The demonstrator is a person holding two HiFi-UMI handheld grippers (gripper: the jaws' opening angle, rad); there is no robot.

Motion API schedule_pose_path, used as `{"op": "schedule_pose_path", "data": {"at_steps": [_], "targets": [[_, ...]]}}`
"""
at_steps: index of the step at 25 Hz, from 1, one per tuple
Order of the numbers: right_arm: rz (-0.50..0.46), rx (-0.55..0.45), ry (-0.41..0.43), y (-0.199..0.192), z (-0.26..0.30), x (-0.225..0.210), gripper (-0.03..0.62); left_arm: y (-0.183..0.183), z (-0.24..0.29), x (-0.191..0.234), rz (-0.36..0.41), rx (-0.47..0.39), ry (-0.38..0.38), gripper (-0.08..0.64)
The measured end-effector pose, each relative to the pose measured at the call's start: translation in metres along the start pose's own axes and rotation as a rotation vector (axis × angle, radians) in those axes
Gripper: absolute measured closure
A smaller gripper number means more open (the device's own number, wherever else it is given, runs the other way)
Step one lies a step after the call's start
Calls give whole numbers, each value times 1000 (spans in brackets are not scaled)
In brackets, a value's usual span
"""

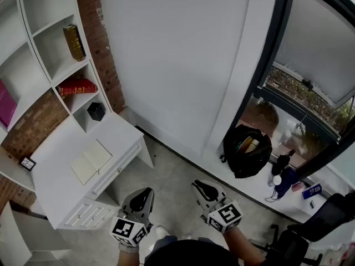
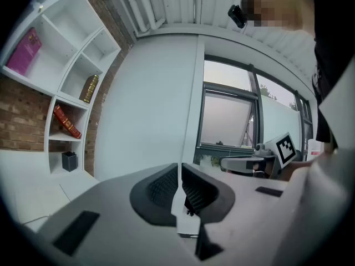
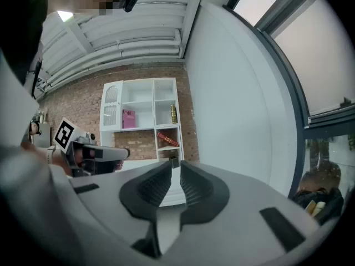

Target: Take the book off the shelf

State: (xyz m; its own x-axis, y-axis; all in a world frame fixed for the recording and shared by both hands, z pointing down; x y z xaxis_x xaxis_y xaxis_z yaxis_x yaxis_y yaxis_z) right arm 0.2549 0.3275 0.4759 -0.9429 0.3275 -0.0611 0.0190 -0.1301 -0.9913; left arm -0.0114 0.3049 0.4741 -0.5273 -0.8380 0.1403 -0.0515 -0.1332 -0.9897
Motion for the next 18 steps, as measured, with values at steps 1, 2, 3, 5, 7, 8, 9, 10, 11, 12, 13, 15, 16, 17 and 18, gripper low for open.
{"op": "schedule_pose_path", "data": {"at_steps": [1, 2, 3, 5, 7, 8, 9, 10, 11, 12, 13, 15, 16, 17, 18], "targets": [[17, 2, 5, 0, 3, 5, 535, 0, -5, 3, 1, 2, 3, 549], [29, 4, 9, 1, 5, 10, 535, -1, -10, 6, 1, 4, 6, 549], [31, 5, 11, 1, 7, 14, 535, -1, -14, 10, 1, 6, 7, 549], [14, 2, 12, 3, 13, 23, 535, 0, -23, 16, 4, 5, 7, 549], [3, -1, 20, 6, 21, 33, 535, 2, -30, 25, 5, -4, 10, 549], [2, 1, 25, 7, 25, 39, 535, 2, -34, 29, 5, -9, 12, 549], [1, 4, 30, 7, 30, 45, 535, 2, -38, 34, 2, -14, 14, 549], [3, 6, 34, 7, 35, 52, 535, 2, -44, 39, 0, -18, 16, 549], [9, 6, 38, 7, 40, 58, 535, 1, -50, 45, -2, -22, 17, 549], [19, 2, 40, 7, 45, 63, 535, 0, -56, 50, -4, -26, 19, 549], [28, -4, 41, 7, 50, 68, 535, -1, -61, 57, -4, -31, 23, 549], [26, -13, 37, 9, 59, 78, 535, -3, -72, 68, -8, -36, 32, 549], [16, -16, 32, 9, 63, 82, 534, -3, -77, 74, -7, -37, 35, 549], [4, -20, 28, 10, 67, 87, 534, -4, -81, 79, -4, -38, 36, 549], [-11, -22, 27, 10, 72, 91, 534, -4, -85, 84, 0, -39, 37, 549]]}}
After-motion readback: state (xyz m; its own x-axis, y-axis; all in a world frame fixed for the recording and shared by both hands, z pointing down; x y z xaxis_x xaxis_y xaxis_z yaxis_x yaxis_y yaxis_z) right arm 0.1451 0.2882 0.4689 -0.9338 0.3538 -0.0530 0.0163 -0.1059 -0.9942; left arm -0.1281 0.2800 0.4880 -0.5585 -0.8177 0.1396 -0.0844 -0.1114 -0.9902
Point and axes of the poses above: the fingertips, and each gripper's own axes: z forward along the fingers, x to its left, y out of its top, the point moved 10 cm from there along -z, backward along the fingers, and after that the axes turned 12 degrees about -y, right-handed, at the moved point
